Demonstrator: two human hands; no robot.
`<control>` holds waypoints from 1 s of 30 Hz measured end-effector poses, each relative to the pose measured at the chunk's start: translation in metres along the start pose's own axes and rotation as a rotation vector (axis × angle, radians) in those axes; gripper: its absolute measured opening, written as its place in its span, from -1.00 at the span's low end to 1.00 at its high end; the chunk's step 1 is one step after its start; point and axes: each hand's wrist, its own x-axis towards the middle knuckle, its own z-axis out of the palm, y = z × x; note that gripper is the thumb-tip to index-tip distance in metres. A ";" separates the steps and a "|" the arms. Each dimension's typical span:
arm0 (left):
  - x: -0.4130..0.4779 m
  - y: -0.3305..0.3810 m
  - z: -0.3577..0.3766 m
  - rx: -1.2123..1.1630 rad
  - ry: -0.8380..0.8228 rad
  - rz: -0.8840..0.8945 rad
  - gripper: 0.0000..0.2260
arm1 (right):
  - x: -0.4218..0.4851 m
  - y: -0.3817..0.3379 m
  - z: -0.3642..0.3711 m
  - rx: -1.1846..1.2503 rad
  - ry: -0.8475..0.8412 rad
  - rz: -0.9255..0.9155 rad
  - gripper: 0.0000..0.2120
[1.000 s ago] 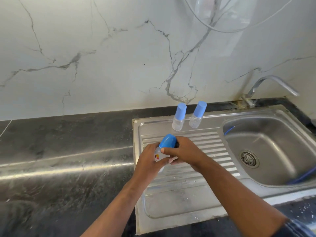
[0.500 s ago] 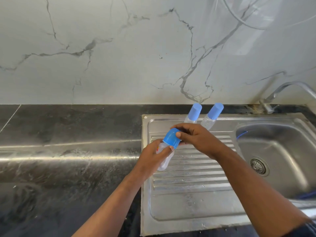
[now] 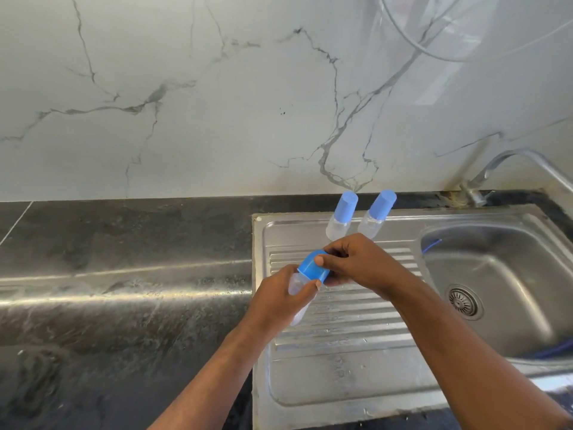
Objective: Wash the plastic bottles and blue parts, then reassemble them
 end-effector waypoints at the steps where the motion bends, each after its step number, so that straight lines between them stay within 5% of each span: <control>1: 0.000 0.000 0.002 0.025 0.011 0.004 -0.63 | 0.000 0.000 0.002 -0.012 0.015 0.010 -0.75; 10: 0.021 0.001 -0.013 -0.365 -0.096 0.040 -0.64 | 0.004 0.003 0.027 0.223 0.064 0.046 -0.54; 18: 0.031 -0.019 -0.005 -0.223 -0.175 0.083 -0.36 | 0.030 0.028 0.037 0.042 0.056 0.007 -0.57; 22: 0.052 -0.020 -0.003 -0.194 -0.026 0.015 -0.15 | 0.061 0.027 0.029 -0.065 0.187 -0.020 -0.51; 26: 0.057 -0.016 -0.009 -0.154 0.203 -0.063 -0.45 | 0.101 0.020 0.019 -0.157 0.423 -0.078 -0.45; 30: 0.045 -0.023 -0.012 -0.067 0.212 -0.061 -0.60 | 0.136 0.027 0.018 -0.221 0.479 -0.064 -0.46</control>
